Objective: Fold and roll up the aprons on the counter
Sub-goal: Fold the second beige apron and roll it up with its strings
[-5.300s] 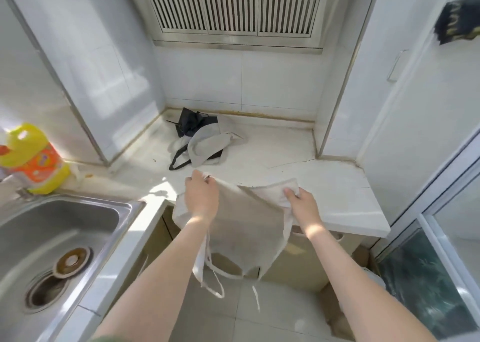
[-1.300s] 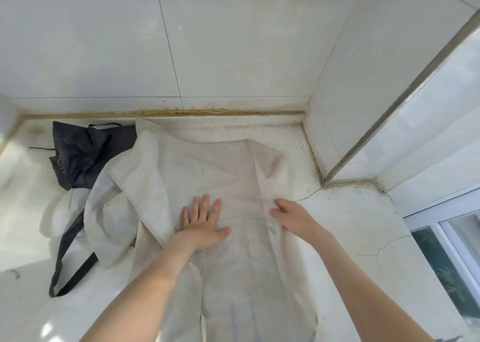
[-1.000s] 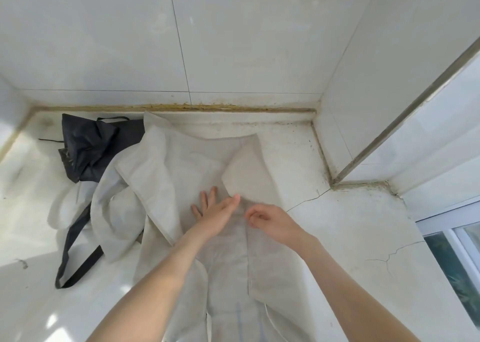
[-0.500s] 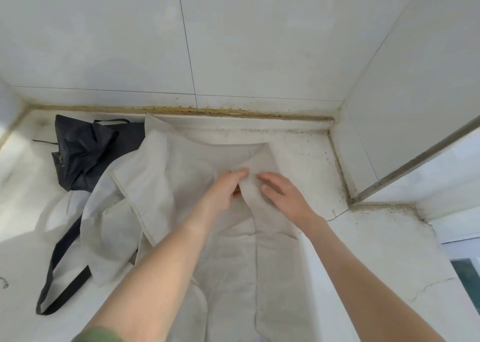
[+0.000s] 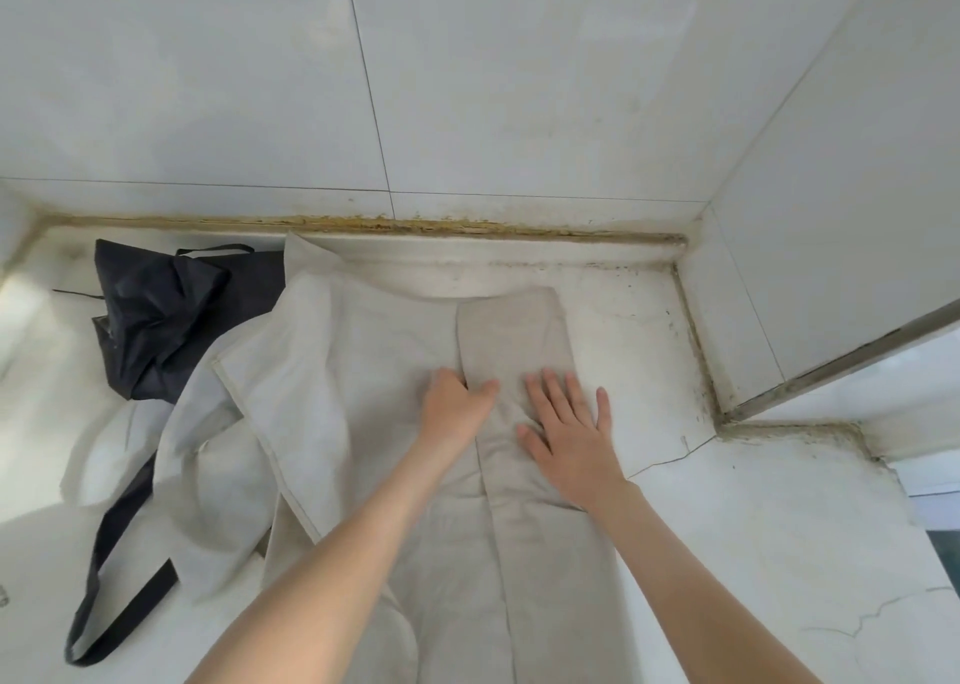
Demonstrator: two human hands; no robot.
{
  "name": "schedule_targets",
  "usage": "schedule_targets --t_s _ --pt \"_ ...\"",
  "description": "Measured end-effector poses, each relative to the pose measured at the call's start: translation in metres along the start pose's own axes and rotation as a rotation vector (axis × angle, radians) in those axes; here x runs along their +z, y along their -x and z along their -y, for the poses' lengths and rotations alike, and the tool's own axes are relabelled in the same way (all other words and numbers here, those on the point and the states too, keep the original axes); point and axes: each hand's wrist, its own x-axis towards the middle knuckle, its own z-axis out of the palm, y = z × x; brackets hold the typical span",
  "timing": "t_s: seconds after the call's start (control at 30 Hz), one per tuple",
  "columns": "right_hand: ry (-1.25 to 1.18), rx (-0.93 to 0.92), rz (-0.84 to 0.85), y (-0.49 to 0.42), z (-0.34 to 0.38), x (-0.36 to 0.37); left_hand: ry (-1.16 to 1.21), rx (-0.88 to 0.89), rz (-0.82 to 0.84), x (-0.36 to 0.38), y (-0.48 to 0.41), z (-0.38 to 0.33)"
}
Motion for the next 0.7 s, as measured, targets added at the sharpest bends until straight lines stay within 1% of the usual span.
schedule_targets --t_s 0.1,0.13,0.17,0.2,0.27,0.33,0.37,0.4,0.47,0.53,0.57,0.6,0.67,0.7 --pt "-0.033 0.122 -0.115 0.007 0.002 -0.002 0.098 -0.055 0.25 0.0 0.018 0.013" --pt "-0.057 0.163 -0.147 0.008 0.001 -0.003 0.086 -0.056 0.303 0.001 0.02 0.017" --pt "-0.097 0.218 -0.169 0.014 0.002 -0.007 0.051 -0.043 0.317 0.003 0.024 0.021" --pt "-0.146 0.274 -0.183 0.016 0.002 -0.014 0.035 -0.014 0.3 0.005 0.023 0.023" --pt "-0.343 0.386 -0.116 0.027 -0.001 -0.025 -0.014 0.048 0.207 0.008 0.025 0.028" --pt "-0.562 0.497 0.008 0.036 -0.006 -0.029 -0.099 0.074 0.117 0.008 0.027 0.027" --pt "-0.617 0.522 0.051 0.041 -0.008 -0.031 -0.129 0.071 0.082 0.01 0.028 0.026" --pt "-0.654 0.524 0.062 0.043 -0.01 -0.029 -0.14 0.073 0.045 0.011 0.026 0.027" --pt "-0.71 0.542 0.019 0.049 -0.013 -0.03 -0.11 0.106 -0.017 0.014 0.028 0.026" --pt "-0.737 0.594 -0.041 0.053 -0.017 -0.03 -0.01 0.134 -0.036 0.018 0.034 0.028" --pt "-0.76 0.617 -0.069 0.053 -0.019 -0.031 0.057 0.139 -0.003 0.021 0.035 0.03" --pt "-0.792 0.633 -0.092 0.055 -0.021 -0.031 0.121 0.141 0.063 0.022 0.039 0.033" --pt "-0.842 0.644 -0.13 0.059 -0.024 -0.031 0.245 0.119 0.306 0.023 0.046 0.038" --pt "-0.866 0.646 -0.139 0.062 -0.023 -0.031 0.255 0.12 0.409 0.022 0.051 0.041"
